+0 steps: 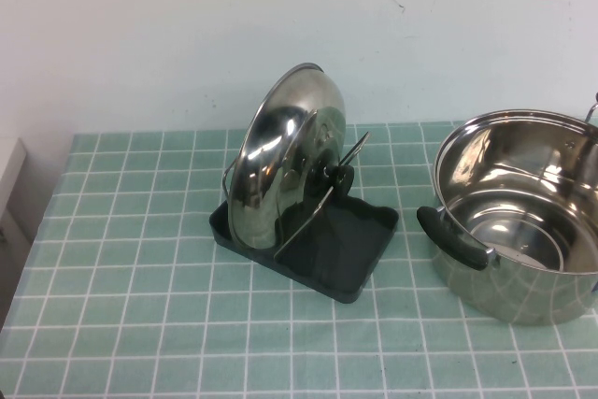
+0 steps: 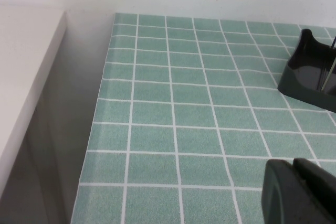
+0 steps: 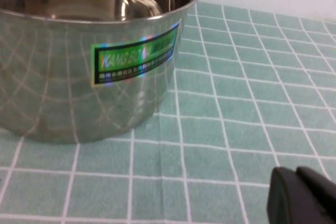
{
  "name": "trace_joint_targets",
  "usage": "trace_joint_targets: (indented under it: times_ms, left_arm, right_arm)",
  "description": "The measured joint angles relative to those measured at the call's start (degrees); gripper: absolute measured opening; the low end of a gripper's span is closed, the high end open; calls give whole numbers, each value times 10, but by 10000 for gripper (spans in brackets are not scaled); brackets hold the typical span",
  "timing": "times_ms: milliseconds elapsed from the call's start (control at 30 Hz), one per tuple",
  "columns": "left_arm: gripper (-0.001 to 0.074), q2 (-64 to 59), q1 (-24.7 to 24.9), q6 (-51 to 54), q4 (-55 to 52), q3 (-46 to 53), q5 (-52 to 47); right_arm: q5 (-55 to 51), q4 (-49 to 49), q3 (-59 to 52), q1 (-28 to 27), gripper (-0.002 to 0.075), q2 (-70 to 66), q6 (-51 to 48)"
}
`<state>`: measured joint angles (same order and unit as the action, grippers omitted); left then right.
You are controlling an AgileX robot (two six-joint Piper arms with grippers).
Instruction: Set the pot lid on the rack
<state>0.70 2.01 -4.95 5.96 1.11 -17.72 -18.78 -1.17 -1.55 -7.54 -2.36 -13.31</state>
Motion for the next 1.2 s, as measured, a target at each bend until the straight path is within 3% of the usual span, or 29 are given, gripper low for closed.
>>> trace_joint_targets:
  times_ms: [333, 533, 767, 1200]
  left_arm:
    - [-1, 1, 0, 0, 0, 0, 0]
    - [-1, 1, 0, 0, 0, 0, 0]
    - [-1, 1, 0, 0, 1, 0, 0]
    - [-1, 1, 0, 1, 1, 0, 0]
  right_arm:
    - [-2, -1, 0, 0, -1, 31, 51]
    - [-7, 8, 1, 39, -1, 31, 93]
    - [-9, 12, 1, 45, -1, 31, 123]
    - [-11, 25, 2, 45, -1, 31, 133]
